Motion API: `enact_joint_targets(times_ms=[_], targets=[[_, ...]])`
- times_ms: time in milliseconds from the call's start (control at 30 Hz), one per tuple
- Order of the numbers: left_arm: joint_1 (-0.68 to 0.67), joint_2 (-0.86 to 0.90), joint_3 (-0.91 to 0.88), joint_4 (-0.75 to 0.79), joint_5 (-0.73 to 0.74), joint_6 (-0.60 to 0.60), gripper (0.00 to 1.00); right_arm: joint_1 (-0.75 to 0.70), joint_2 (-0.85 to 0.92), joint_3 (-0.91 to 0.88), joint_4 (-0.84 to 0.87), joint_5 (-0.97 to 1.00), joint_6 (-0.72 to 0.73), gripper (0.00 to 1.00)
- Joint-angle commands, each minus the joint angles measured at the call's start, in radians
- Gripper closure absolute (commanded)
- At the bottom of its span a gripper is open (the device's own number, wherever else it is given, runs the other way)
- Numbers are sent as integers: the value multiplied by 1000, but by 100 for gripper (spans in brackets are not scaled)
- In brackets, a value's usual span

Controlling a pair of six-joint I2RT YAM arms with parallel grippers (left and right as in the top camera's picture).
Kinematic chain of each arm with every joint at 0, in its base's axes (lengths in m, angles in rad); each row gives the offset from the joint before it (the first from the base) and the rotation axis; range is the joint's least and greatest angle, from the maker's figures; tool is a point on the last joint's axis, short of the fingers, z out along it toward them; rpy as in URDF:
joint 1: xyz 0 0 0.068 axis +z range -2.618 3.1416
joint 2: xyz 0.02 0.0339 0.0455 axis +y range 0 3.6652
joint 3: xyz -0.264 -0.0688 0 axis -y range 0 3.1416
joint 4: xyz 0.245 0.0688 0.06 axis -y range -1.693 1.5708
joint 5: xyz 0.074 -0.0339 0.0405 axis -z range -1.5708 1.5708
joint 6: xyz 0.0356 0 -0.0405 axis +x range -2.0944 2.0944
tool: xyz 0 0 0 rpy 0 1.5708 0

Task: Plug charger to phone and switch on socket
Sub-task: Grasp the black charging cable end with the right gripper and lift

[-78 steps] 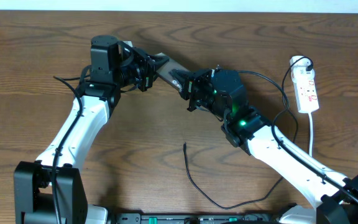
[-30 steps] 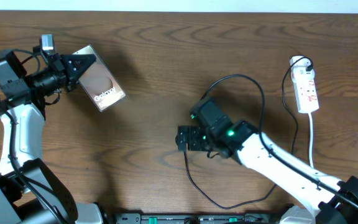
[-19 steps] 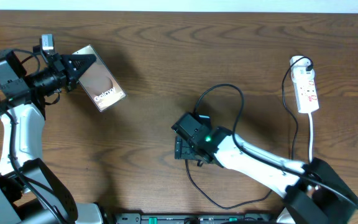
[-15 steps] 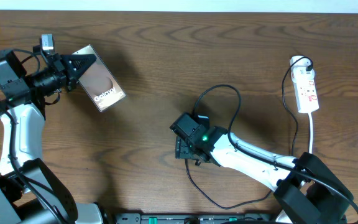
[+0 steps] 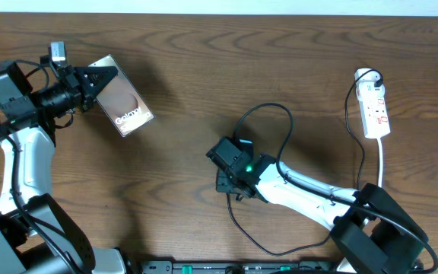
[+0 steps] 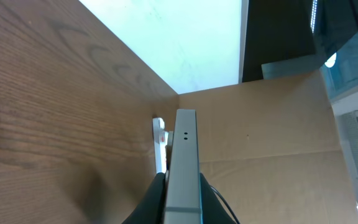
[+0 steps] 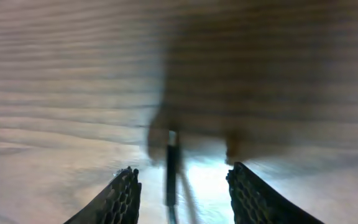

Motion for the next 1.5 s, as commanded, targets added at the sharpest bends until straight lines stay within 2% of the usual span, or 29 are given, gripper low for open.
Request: enact_joint_targets(times_ms=[0, 233, 333, 400, 467, 600, 667, 867, 967, 1067, 1167, 1367, 1467], targets=[[3, -19, 22, 3, 39, 18, 92, 8, 19, 5, 10, -17, -22, 54], [3, -19, 22, 3, 39, 18, 92, 7, 44, 5, 10, -19, -3, 55], [2, -19, 22, 3, 39, 18, 92, 7, 47, 5, 10, -19, -3, 58], [3, -19, 22, 3, 39, 18, 92, 7, 49, 5, 10, -19, -2, 63], [3, -19, 22, 3, 39, 18, 93, 7, 51, 5, 10, -19, 5, 76], [3, -19, 22, 3, 39, 18, 92, 7, 51, 5, 10, -19, 6, 95], [2, -19, 22, 3, 39, 18, 93, 7, 51, 5, 11, -19, 11, 99], [3, -19, 22, 3, 39, 18, 93, -9, 51, 5, 39, -83, -6, 99], [3, -19, 22, 3, 39, 18, 93, -68, 46, 5, 153, -343, -112, 99], [3, -19, 22, 3, 39, 18, 92, -163, 45, 5, 331, -695, -248, 99], [3, -19, 22, 3, 39, 18, 93, -257, 46, 5, 433, -933, -352, 99], [2, -19, 22, 3, 40, 18, 93, -333, 46, 5, 634, -1244, -665, 99], [2, -19, 22, 3, 43, 18, 93, -332, 46, 5, 711, -1275, -669, 99]])
